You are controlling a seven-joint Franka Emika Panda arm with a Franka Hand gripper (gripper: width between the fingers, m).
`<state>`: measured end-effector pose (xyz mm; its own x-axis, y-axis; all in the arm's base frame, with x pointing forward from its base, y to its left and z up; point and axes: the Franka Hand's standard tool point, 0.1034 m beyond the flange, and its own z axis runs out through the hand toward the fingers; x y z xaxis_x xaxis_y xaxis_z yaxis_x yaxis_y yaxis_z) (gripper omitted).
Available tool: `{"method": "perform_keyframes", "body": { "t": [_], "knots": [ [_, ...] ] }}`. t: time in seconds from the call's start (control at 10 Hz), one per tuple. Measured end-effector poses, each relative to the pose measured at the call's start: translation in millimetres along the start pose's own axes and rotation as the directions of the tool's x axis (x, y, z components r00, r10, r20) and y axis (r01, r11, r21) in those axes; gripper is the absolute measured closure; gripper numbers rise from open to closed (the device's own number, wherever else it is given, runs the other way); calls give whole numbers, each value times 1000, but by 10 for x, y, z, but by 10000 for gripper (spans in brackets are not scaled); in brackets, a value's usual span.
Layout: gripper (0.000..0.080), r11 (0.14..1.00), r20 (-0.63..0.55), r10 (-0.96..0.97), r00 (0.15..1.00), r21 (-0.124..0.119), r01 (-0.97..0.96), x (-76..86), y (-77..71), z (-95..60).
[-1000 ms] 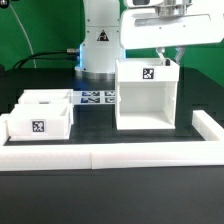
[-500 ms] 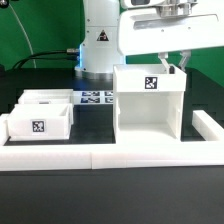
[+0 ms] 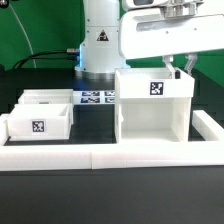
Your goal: Assemble drawer
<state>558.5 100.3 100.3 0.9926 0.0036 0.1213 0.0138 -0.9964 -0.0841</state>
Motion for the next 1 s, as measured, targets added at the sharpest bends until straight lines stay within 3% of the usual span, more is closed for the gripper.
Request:
{"method": "perform_keyframes", "body": {
  "t": [0.4,1.0],
  "knots": [
    [761,1000,-5,-9,1000,1,9,30,1,-9],
    [761,967,-13,253,967,17,-253,58,-40,-36]
  ]
}}
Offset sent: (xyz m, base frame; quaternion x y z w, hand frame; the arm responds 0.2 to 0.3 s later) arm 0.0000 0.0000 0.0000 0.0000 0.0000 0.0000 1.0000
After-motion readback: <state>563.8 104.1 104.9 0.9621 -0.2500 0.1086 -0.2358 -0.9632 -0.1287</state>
